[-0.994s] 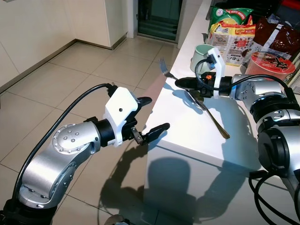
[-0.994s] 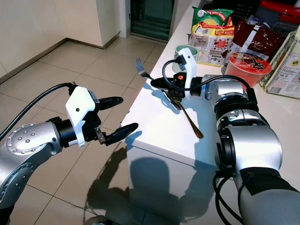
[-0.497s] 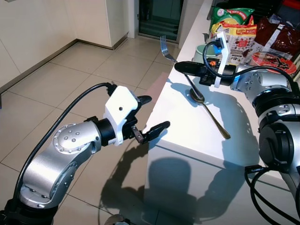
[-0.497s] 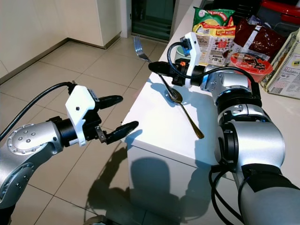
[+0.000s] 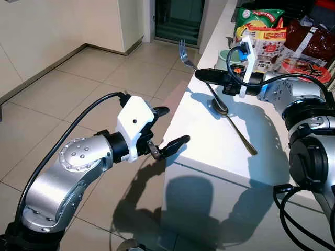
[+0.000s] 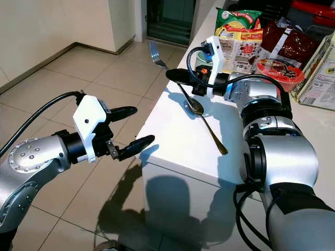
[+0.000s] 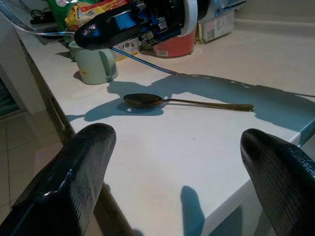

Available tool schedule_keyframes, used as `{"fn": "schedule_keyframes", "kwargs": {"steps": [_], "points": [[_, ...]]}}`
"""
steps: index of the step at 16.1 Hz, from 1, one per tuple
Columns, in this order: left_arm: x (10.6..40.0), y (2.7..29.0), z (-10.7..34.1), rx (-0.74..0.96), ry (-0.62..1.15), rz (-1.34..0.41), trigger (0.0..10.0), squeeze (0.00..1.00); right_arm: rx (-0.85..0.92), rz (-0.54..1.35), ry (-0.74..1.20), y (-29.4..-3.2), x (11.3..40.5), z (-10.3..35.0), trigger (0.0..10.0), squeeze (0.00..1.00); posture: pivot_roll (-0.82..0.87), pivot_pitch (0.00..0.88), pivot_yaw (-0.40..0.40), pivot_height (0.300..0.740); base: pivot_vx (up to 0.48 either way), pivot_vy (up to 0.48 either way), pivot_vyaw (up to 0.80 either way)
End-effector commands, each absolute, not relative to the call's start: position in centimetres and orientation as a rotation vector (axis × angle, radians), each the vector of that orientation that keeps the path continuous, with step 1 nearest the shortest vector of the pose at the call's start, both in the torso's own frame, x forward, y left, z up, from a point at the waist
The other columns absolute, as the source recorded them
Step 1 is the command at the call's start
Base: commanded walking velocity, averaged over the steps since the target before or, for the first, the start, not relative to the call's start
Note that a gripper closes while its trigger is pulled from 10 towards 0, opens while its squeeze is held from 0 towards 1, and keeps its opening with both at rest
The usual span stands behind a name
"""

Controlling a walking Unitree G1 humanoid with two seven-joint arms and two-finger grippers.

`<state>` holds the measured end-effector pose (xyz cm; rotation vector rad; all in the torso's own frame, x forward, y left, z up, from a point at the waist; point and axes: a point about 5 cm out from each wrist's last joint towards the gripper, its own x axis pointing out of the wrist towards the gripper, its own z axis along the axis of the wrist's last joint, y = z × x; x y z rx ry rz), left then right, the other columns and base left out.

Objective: Setting the table

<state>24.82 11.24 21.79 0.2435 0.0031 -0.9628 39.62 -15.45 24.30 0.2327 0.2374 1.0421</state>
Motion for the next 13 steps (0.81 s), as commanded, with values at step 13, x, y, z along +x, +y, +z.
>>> {"fn": "schedule_keyframes", "kwargs": {"steps": [13], "points": [[29.0, 13.8, 24.0, 0.256, -0.159, -0.391, 10.0, 0.0, 0.275, 0.544, -0.154, -18.1, 34.4, 31.1, 0.0, 0.0, 0.07, 0.0, -0.077, 0.74, 0.0, 0.0, 0.0]]}}
